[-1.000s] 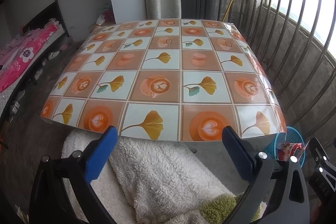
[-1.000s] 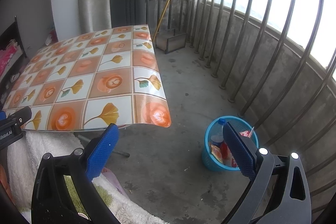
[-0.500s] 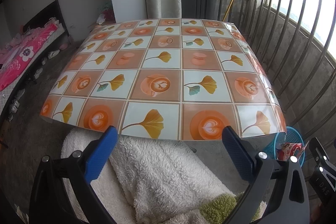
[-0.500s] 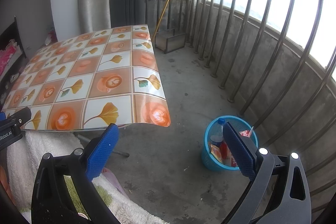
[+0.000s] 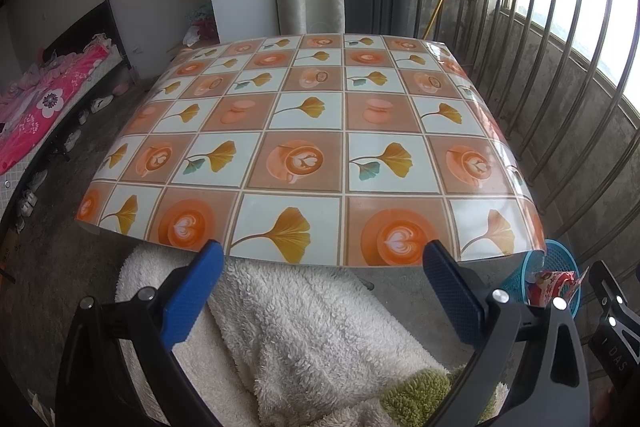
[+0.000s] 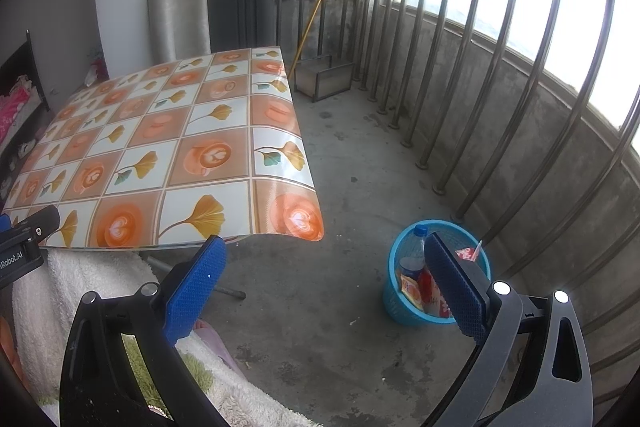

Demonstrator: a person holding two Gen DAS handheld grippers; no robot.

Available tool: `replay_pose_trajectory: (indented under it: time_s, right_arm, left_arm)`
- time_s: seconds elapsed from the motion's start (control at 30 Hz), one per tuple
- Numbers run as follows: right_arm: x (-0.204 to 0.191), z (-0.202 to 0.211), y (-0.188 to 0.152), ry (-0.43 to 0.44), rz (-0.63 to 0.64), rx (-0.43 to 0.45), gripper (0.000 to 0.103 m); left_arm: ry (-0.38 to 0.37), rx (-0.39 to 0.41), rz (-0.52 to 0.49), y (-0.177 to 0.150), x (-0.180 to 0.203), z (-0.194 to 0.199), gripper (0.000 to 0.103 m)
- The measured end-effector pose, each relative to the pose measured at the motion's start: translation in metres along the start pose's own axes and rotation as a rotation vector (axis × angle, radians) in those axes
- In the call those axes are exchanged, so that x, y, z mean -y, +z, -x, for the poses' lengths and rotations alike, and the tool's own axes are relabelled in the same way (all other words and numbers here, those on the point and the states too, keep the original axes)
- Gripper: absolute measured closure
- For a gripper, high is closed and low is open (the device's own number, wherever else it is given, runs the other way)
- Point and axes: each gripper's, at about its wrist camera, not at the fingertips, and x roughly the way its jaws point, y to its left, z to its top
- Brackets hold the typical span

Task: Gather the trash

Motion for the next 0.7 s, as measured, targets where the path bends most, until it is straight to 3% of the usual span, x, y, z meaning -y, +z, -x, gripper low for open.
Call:
replay_pose_trajectory:
  time_s: [0.7]
  right_arm:
    - [0.0008, -0.0003, 0.0003, 0.001, 0.002, 0.0, 0.008]
  left_arm:
    - [-0.007, -0.005, -0.003, -0.0025, 0.0021, -0.0015, 0.005]
